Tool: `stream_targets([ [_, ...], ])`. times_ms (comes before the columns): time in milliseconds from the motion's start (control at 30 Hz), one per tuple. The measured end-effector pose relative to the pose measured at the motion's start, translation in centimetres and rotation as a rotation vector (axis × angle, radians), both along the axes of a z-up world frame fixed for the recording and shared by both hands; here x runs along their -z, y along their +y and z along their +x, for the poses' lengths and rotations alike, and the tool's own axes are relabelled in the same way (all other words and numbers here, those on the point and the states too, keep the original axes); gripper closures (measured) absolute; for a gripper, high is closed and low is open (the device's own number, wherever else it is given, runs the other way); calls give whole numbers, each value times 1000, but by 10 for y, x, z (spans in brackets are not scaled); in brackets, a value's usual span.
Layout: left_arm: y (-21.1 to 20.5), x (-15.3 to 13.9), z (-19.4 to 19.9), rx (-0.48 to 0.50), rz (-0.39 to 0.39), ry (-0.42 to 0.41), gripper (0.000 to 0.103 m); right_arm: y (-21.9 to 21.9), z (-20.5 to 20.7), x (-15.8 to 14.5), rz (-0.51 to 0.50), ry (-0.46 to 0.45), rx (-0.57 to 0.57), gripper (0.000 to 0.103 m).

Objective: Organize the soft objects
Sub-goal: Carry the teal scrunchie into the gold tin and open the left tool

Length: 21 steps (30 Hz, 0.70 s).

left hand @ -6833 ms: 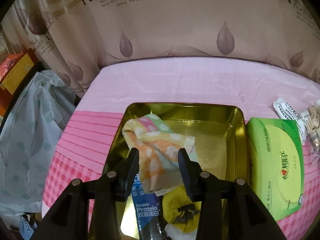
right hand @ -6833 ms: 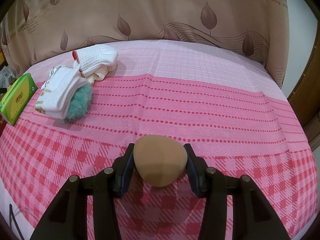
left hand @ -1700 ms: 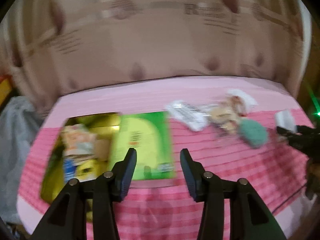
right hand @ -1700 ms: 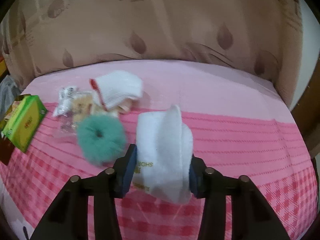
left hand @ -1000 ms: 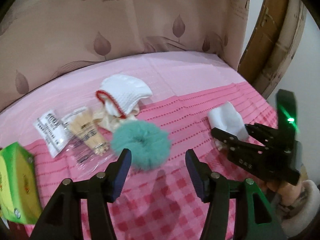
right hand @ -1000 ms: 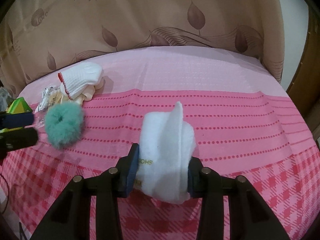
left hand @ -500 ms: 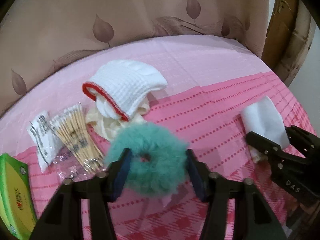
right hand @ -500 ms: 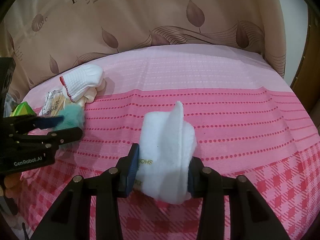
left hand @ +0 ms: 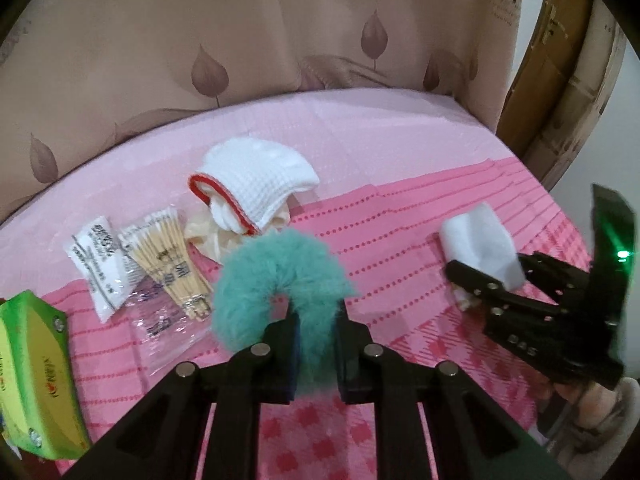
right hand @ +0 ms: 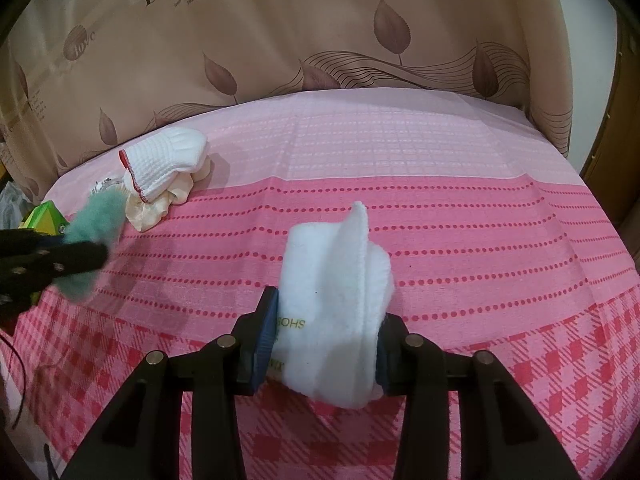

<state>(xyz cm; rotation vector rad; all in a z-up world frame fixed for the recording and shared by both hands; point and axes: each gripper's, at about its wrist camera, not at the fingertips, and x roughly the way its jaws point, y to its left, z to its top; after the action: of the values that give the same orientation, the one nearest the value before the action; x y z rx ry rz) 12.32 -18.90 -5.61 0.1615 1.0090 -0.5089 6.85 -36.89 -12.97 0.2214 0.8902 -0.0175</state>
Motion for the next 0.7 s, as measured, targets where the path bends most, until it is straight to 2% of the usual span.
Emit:
stream_targets([
  [167,13,-27,-13,-5,-3,-57,90,2,1,0,-12,3,-1,64],
  [367,44,-52,-25,-57,10,-99,89,2,2,0,-18,5,-2,64],
  [700,144,-85,-31,-253,47,-163,89,2,1,-2,-28,8,-3,63],
])
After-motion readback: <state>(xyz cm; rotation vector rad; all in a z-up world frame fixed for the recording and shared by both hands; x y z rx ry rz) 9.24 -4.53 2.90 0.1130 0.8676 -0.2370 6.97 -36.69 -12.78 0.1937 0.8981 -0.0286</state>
